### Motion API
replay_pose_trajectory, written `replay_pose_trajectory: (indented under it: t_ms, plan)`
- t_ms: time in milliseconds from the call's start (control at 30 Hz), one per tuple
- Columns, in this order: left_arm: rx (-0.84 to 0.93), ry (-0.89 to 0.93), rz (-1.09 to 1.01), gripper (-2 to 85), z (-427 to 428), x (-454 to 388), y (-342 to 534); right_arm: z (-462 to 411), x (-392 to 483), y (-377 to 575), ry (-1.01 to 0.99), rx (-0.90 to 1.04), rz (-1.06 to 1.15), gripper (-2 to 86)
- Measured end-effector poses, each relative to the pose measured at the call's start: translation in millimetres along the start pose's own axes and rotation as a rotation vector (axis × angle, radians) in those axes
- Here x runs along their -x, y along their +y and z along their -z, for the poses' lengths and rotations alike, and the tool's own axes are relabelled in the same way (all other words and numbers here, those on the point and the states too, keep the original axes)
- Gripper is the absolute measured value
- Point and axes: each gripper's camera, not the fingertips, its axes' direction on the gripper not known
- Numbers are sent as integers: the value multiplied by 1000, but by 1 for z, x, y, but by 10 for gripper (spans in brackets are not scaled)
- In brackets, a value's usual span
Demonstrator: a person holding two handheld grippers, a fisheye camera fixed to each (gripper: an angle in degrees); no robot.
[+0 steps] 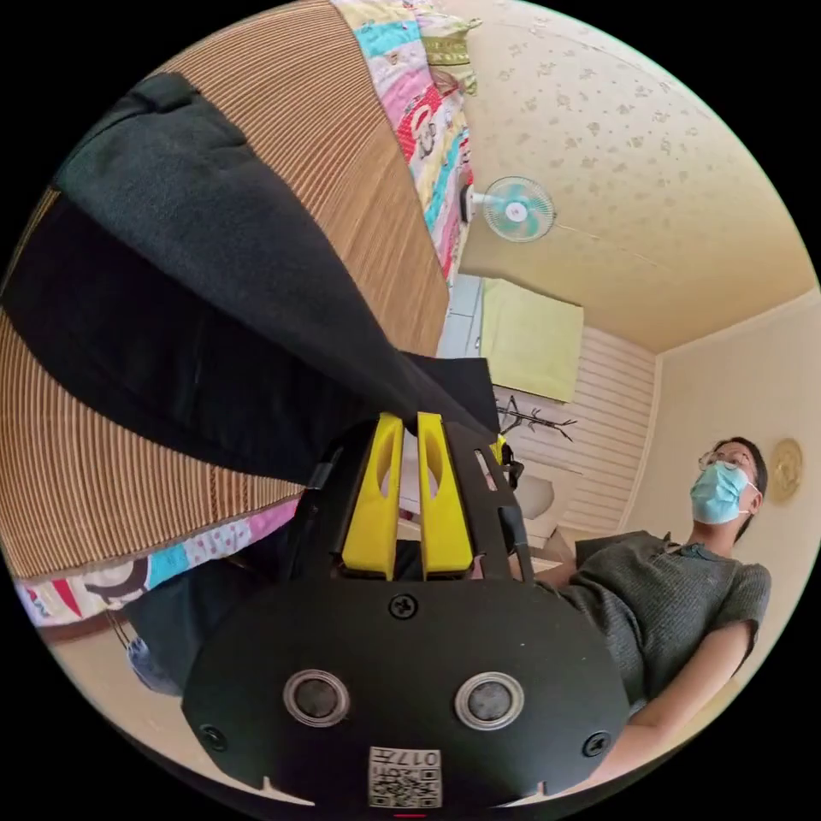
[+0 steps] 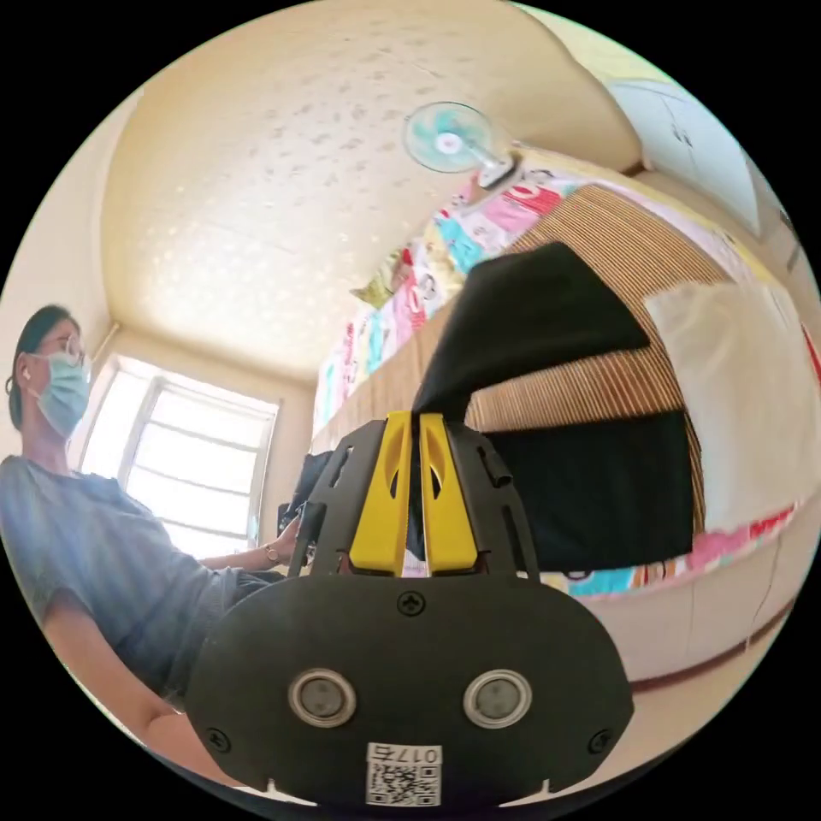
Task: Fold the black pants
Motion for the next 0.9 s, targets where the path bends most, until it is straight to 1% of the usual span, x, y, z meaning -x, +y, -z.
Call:
replay_pose_trajectory:
  t_ms: [33, 67, 133, 167, 233, 267, 333, 367, 400, 433, 467, 500, 533, 567, 633, 667, 700, 767, 833, 900]
  plan:
    - [0, -72, 86, 29, -6, 15, 8, -6, -28, 23, 39, -5, -119, 10]
    - [-31, -115, 166, 22, -7, 29, 16, -10, -44, 36, 59, -12, -184, 10]
    - [-103, -83, 260, 36, -5, 52, 27, -27, -112, 98, 134, -35, -481, 8]
    - [-140, -47, 329, 67, -3, 67, 31, -33, -130, 116, 144, -29, -583, 7]
    - [-214, -30, 414, 104, 5, 83, 34, -49, -178, 196, 169, -45, -982, 5]
    - [-282, -35, 438, 117, 14, 85, 33, -51, -184, 215, 156, -69, -1060, 5]
    - [-372, -65, 462, 123, 28, 82, 28, -56, -185, 277, 56, -230, -1314, 4]
    - [-419, -93, 473, 125, 36, 78, 23, -59, -182, 288, 23, -284, -1357, 4]
    - [-434, -107, 476, 128, 39, 76, 19, -66, -177, 306, -63, -386, -1413, 4]
    - [-451, -141, 479, 133, 44, 71, 11, -77, -174, 318, -163, -458, -1451, 4]
    - [-463, -170, 479, 132, 46, 67, 2, -83, -173, 322, -206, -477, -1468, 4]
    - [-465, -176, 479, 131, 47, 64, -2, -96, -171, 323, -269, -482, -1501, 4]
    - [-462, -170, 468, 106, 46, 59, -11, -107, -170, 318, -304, -456, -1518, 5]
    - [-457, -141, 439, 80, 44, 52, -19, -112, -170, 313, -314, -437, -1517, 5]
    - [-423, -141, 415, 40, 40, 37, -25, -129, -169, 280, -330, -340, -1459, 8]
    - [-396, -115, 343, 16, 39, 23, -26, -132, -169, 270, -331, -316, -1435, 9]
    - [-379, -83, 296, 12, 40, 15, -26, -139, -168, 249, -333, -274, -1385, 12]
    - [-372, 84, 61, 1, 52, -22, -15, -146, -164, 219, -335, -230, -1302, 20]
    - [-424, 88, -1, -3, 68, -43, 2, -152, -160, 187, -316, -198, -1207, 37]
    - [-474, 58, 50, -5, 76, -44, 19, -155, -159, 170, -274, -171, -1163, 53]
